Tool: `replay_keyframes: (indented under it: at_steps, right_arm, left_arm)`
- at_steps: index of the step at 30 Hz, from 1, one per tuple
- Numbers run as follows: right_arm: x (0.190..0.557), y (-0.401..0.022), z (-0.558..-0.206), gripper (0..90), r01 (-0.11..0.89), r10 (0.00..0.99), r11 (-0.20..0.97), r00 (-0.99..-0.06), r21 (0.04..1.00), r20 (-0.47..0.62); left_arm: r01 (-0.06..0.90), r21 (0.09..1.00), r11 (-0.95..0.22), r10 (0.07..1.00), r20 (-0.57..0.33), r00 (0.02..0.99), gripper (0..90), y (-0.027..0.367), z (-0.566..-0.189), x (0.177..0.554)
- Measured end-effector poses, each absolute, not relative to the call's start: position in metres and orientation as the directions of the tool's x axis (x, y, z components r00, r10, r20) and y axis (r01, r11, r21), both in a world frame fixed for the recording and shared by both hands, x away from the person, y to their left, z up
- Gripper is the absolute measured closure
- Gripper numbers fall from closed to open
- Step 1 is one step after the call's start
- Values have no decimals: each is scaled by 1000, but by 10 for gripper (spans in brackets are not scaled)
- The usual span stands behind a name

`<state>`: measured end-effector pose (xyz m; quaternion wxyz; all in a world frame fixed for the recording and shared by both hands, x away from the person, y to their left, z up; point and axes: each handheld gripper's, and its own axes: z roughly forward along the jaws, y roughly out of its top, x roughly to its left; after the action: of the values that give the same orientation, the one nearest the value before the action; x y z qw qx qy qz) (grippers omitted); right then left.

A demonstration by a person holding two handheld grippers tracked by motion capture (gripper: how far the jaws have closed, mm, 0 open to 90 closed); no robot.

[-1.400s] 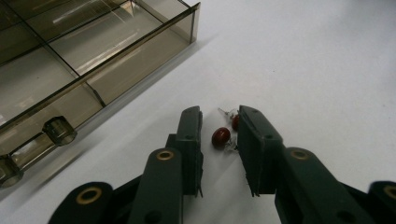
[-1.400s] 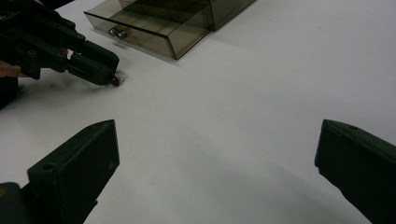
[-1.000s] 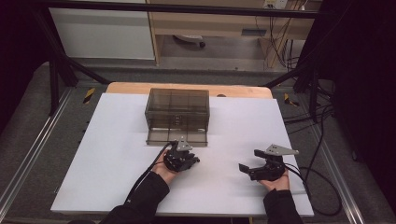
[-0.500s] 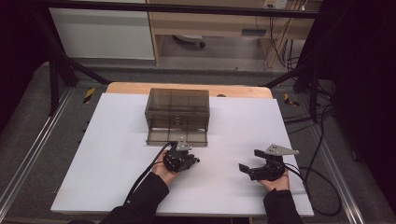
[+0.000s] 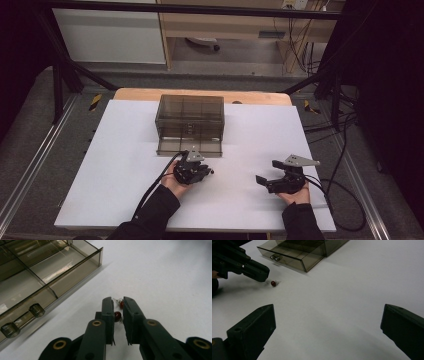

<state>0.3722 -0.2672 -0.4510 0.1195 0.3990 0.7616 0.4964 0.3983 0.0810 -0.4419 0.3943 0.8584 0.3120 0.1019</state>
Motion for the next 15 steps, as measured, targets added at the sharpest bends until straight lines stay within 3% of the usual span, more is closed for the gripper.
replay_keyframes:
  at_steps: [15]
  right_arm:
    - [372, -267, -451, 5, 491, 726, 189, -653, 851, 216]
  left_arm:
    - [439, 743, -504, 617, -46, 786, 790, 92, -437, 393]
